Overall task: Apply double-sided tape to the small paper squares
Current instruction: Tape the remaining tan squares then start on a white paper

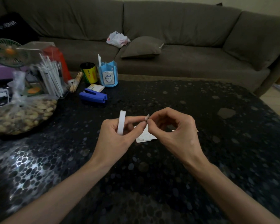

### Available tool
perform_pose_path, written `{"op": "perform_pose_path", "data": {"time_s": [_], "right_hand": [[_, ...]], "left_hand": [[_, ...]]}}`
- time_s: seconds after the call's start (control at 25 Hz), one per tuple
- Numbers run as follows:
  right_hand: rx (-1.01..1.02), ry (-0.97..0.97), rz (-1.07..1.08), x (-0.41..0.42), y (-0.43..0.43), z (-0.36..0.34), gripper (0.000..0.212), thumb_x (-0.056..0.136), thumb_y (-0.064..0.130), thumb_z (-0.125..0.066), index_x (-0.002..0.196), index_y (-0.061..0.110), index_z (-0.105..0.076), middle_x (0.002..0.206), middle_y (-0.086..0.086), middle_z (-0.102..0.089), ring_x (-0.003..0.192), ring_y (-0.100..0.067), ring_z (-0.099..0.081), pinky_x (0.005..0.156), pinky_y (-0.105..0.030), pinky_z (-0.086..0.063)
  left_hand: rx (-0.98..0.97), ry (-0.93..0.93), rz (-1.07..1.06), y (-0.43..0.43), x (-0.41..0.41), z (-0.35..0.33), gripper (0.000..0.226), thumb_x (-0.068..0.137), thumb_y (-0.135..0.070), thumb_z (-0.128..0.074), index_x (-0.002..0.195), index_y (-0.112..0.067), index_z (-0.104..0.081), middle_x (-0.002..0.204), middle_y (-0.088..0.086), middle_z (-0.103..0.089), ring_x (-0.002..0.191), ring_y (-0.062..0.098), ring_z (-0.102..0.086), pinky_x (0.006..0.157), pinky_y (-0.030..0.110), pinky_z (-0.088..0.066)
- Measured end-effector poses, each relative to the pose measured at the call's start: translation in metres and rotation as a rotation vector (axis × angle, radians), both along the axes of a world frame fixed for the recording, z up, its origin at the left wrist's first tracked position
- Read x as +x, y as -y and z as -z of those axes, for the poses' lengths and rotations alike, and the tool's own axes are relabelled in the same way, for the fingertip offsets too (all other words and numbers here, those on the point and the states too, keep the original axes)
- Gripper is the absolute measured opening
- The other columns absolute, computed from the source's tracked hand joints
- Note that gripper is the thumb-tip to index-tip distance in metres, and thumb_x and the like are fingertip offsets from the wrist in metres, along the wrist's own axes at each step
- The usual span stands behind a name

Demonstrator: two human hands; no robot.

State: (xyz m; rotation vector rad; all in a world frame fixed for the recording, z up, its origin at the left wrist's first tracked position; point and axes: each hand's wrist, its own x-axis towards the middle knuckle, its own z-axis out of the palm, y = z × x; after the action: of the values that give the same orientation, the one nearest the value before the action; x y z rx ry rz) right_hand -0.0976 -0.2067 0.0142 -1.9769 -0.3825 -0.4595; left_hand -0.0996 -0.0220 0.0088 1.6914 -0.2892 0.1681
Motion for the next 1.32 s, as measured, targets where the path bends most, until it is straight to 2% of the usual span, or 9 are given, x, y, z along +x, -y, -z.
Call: {"op": "perform_pose_path", "data": {"time_s": [0.16,0.36,0.52,0.6,0.76,0.88,0.96,1.08,1.32], "right_hand": [[-0.027,-0.008,-0.001,0.0,-0.002,0.0,0.003,0.091,0.02,-0.077,0.093,0.021,-0.075,0.083,0.012,-0.073,0.083,-0.011,-0.072,0.074,-0.023,-0.059],[-0.076,0.011,-0.059,-0.001,-0.005,0.001,0.006,0.09,0.02,-0.078,0.095,0.019,-0.075,0.087,0.011,-0.073,0.084,-0.012,-0.072,0.073,-0.034,-0.06],[-0.131,0.048,-0.032,-0.001,-0.004,0.002,0.009,0.09,0.017,-0.08,0.098,0.018,-0.076,0.091,0.011,-0.073,0.086,-0.01,-0.071,0.074,-0.03,-0.059],[-0.164,0.071,0.0,0.0,-0.002,0.003,0.011,0.09,0.017,-0.081,0.1,0.018,-0.076,0.091,0.011,-0.073,0.087,-0.008,-0.07,0.074,-0.028,-0.059],[-0.213,0.111,0.049,0.0,0.0,0.003,0.012,0.09,0.018,-0.082,0.101,0.019,-0.078,0.092,0.011,-0.075,0.084,-0.006,-0.071,0.073,-0.024,-0.059],[-0.258,0.141,0.067,0.0,0.001,0.003,0.013,0.091,0.018,-0.081,0.103,0.019,-0.079,0.092,0.011,-0.075,0.083,-0.003,-0.07,0.074,-0.021,-0.059],[-0.285,0.152,0.068,0.001,0.003,0.004,0.013,0.091,0.019,-0.08,0.104,0.02,-0.08,0.092,0.011,-0.075,0.082,-0.003,-0.069,0.074,-0.022,-0.059],[-0.356,0.171,0.056,0.001,0.004,0.004,0.013,0.092,0.022,-0.077,0.105,0.02,-0.08,0.093,0.01,-0.074,0.081,-0.003,-0.069,0.072,-0.024,-0.059],[-0.348,0.147,0.042,0.0,0.002,0.004,0.016,0.091,0.028,-0.071,0.103,0.021,-0.079,0.093,0.011,-0.074,0.082,-0.002,-0.069,0.074,-0.025,-0.06]], "left_hand": [[-0.063,-0.074,-0.101,-0.003,0.002,-0.001,0.009,0.088,-0.021,-0.076,0.094,-0.024,-0.082,0.081,0.0,-0.077,0.08,0.021,-0.072,0.074,0.027,-0.059],[-0.029,-0.122,-0.078,-0.003,0.0,0.0,0.013,0.088,-0.016,-0.076,0.092,-0.028,-0.081,0.086,0.005,-0.078,0.09,0.028,-0.073,0.086,0.039,-0.061],[-0.037,-0.134,-0.056,-0.002,-0.001,-0.001,0.015,0.089,-0.014,-0.075,0.092,-0.027,-0.082,0.086,0.006,-0.079,0.089,0.026,-0.074,0.086,0.032,-0.061],[-0.03,-0.126,-0.046,-0.001,-0.001,-0.002,0.02,0.09,-0.012,-0.074,0.09,-0.031,-0.082,0.085,0.011,-0.078,0.087,0.03,-0.073,0.083,0.03,-0.06],[0.026,-0.076,-0.036,-0.001,0.0,0.0,0.029,0.091,-0.01,-0.073,0.091,-0.037,-0.081,0.081,0.019,-0.074,0.08,0.04,-0.068,0.077,0.039,-0.059],[0.106,-0.012,-0.023,-0.002,0.002,0.001,0.027,0.092,-0.007,-0.072,0.1,-0.032,-0.081,0.067,0.012,-0.069,0.062,0.029,-0.064,0.06,0.028,-0.056],[0.152,0.014,-0.019,-0.002,0.003,0.003,0.025,0.092,-0.006,-0.073,0.105,-0.025,-0.081,0.06,0.005,-0.066,0.054,0.015,-0.058,0.057,0.016,-0.048],[0.182,0.025,-0.021,-0.003,0.004,0.007,0.024,0.091,-0.007,-0.074,0.107,-0.024,-0.081,0.058,0.002,-0.064,0.053,0.018,-0.058,0.059,0.017,-0.05],[0.188,0.058,-0.03,-0.003,0.004,0.008,0.022,0.09,-0.008,-0.076,0.107,-0.021,-0.081,0.059,0.0,-0.065,0.052,0.008,-0.055,0.058,0.015,-0.048]]}}
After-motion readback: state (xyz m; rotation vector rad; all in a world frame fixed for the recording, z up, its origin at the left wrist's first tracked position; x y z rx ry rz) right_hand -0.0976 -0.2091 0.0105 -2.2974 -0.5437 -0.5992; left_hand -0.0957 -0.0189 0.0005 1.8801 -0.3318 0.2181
